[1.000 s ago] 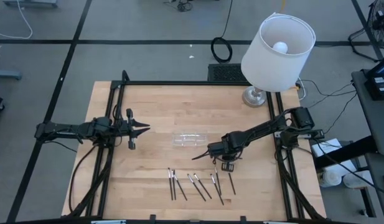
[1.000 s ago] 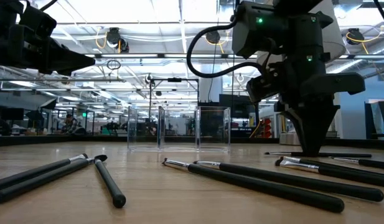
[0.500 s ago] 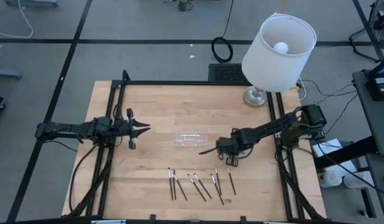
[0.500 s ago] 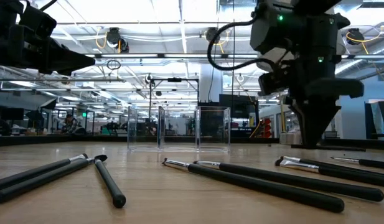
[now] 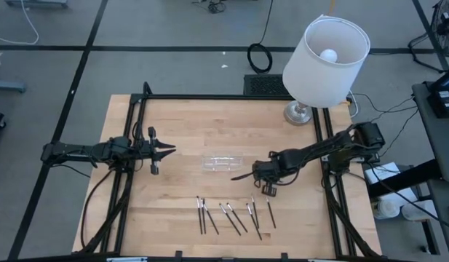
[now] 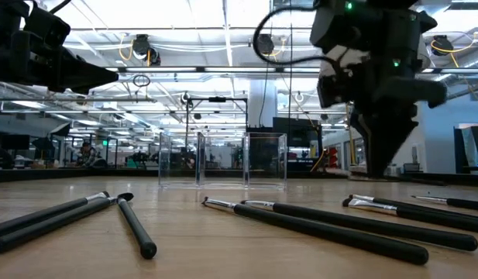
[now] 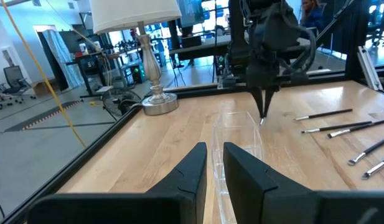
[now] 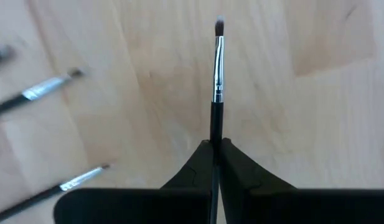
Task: Put items in baskets/containers
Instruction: Put the eyeshadow brush in the transparent organizer
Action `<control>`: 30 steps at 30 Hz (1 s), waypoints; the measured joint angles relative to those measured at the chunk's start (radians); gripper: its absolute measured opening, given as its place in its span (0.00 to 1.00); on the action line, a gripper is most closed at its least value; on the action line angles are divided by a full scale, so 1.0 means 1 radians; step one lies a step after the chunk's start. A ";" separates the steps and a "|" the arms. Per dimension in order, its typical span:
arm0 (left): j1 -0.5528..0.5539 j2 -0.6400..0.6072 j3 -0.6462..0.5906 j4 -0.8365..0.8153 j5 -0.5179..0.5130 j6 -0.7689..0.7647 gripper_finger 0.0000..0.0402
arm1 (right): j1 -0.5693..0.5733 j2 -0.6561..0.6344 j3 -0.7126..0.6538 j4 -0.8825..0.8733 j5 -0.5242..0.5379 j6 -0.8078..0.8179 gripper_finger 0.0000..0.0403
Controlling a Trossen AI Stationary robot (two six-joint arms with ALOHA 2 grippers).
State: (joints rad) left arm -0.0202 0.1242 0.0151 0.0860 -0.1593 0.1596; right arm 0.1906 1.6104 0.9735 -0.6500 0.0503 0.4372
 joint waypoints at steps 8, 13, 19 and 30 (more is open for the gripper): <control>0.000 0.000 0.000 0.000 0.000 0.003 0.16 | 0.031 -0.157 0.001 0.149 0.001 -0.023 0.00; 0.000 0.000 0.000 0.001 0.000 -0.001 0.16 | 0.040 -0.250 0.002 0.389 0.083 -0.124 0.00; 0.000 0.000 0.000 0.001 0.001 -0.006 0.16 | 0.007 -0.280 -0.064 0.781 0.162 -0.330 0.00; 0.000 0.000 0.000 0.000 0.001 0.000 0.16 | -0.133 -0.160 -0.336 1.485 0.212 -0.391 0.00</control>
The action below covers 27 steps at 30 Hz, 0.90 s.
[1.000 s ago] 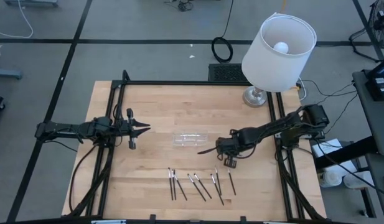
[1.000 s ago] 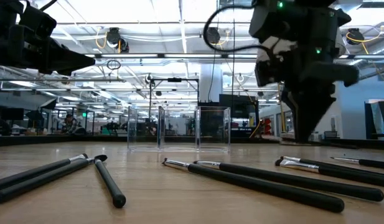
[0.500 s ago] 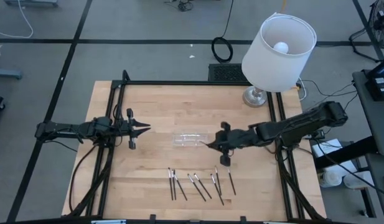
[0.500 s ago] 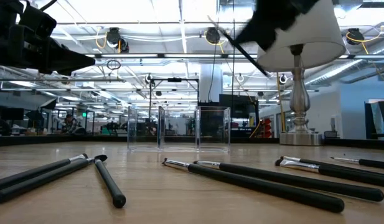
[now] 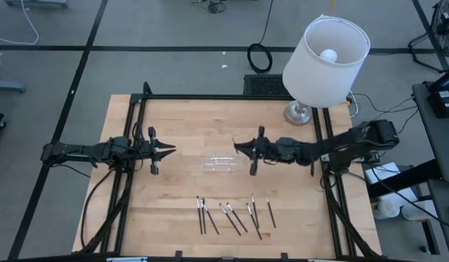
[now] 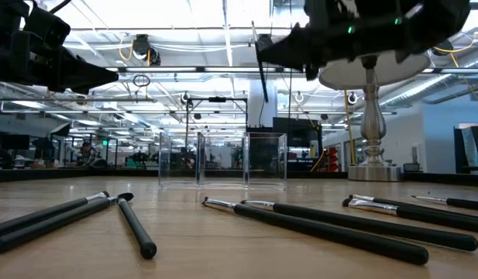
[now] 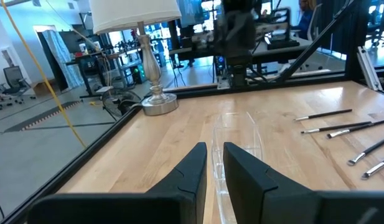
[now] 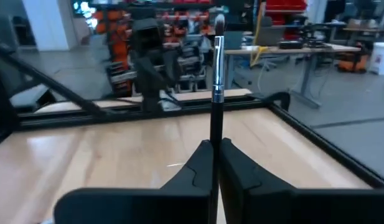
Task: Put items in baskets/containers
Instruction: Put the eyeshadow brush in the transparent organizer
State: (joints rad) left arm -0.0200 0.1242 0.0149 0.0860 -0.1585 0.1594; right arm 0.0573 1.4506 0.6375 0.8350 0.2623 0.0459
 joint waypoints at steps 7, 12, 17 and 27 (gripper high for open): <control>0.000 0.000 0.000 0.000 0.000 0.007 0.16 | -0.017 0.154 -0.026 0.148 -0.002 0.051 0.00; 0.000 0.000 0.000 0.000 0.000 0.008 0.16 | -0.016 0.215 -0.025 0.157 -0.001 0.096 0.00; 0.000 0.000 0.000 0.000 0.000 0.008 0.16 | -0.016 0.277 -0.025 0.163 0.001 0.117 0.00; 0.000 0.000 0.000 0.000 0.000 0.012 0.16 | -0.016 0.347 -0.025 0.179 0.003 0.152 0.00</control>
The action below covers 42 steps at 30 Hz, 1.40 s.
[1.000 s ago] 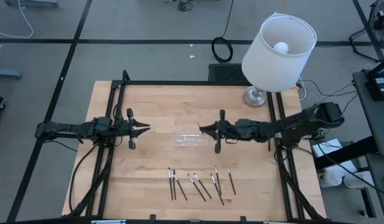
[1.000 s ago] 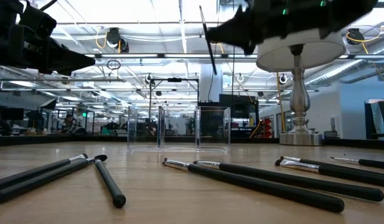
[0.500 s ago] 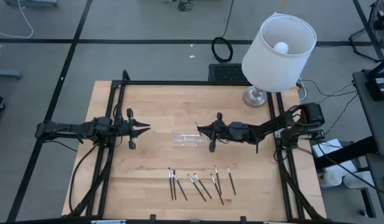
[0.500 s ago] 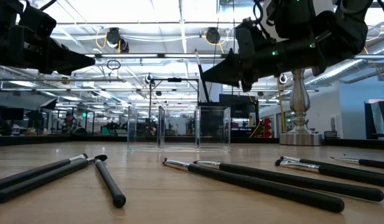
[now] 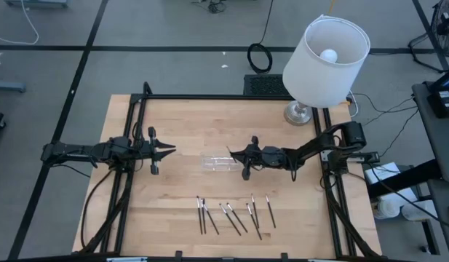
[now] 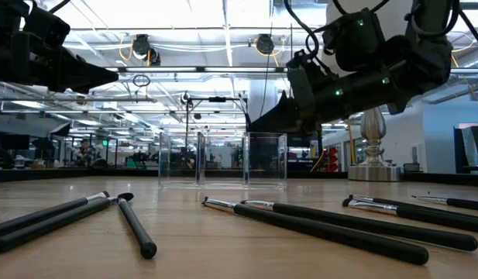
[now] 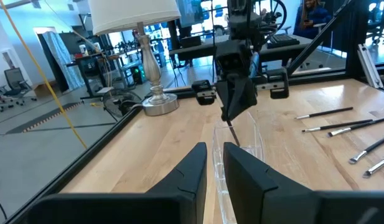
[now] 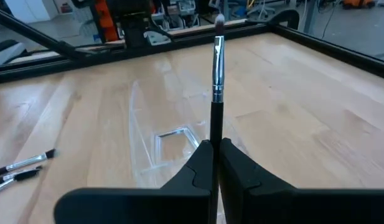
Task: Put items in baskets/containers
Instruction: Put the eyeshadow brush in the transparent organizer
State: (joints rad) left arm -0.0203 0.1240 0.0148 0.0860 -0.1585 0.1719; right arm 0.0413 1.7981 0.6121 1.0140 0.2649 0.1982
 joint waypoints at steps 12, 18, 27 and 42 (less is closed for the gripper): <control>0.000 0.000 0.000 0.000 0.000 -0.001 0.16 | 0.000 0.002 0.001 -0.024 0.001 0.000 0.00; 0.000 0.000 0.000 0.000 0.000 0.000 0.16 | 0.000 0.001 0.001 -0.025 0.001 0.000 0.04; 0.000 0.000 0.000 0.000 0.000 0.000 0.16 | 0.000 0.001 0.001 -0.026 -0.003 0.000 0.10; 0.000 0.000 0.000 0.000 0.000 0.000 0.16 | 0.003 -0.120 0.000 -0.010 -0.008 -0.132 0.11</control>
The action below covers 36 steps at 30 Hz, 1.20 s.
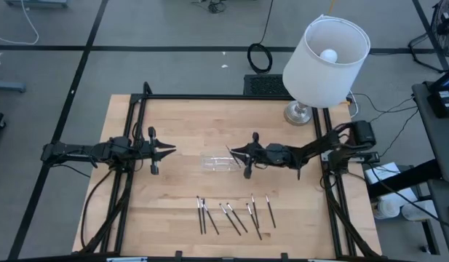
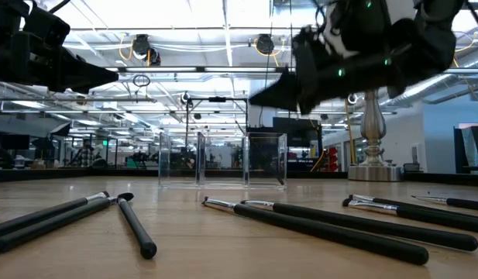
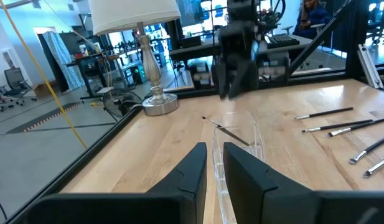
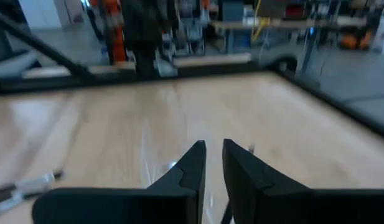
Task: Put items in baskets/containers
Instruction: Put the eyeshadow brush in the transparent organizer
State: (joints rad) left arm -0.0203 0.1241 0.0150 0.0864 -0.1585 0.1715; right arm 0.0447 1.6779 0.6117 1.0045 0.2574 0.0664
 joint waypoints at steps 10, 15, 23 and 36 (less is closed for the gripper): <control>0.000 0.000 0.000 0.000 0.000 0.000 0.16 | 0.109 -0.411 0.001 -0.304 0.002 -0.136 0.11; 0.000 0.000 0.000 0.023 0.002 -0.056 0.16 | 0.217 -0.586 -0.001 -0.558 0.008 -0.065 0.07; 0.000 0.000 0.000 0.021 0.005 -0.191 0.16 | 0.407 -0.634 -0.185 -0.469 0.106 -0.063 0.01; 0.000 0.027 0.002 -0.058 0.071 -0.409 0.16 | 0.423 -0.616 -0.476 0.017 0.112 -0.141 0.00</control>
State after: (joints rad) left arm -0.0208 0.1508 0.0166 0.0287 -0.0874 -0.2375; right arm 0.4675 1.0614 0.1361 1.0216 0.3691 -0.0741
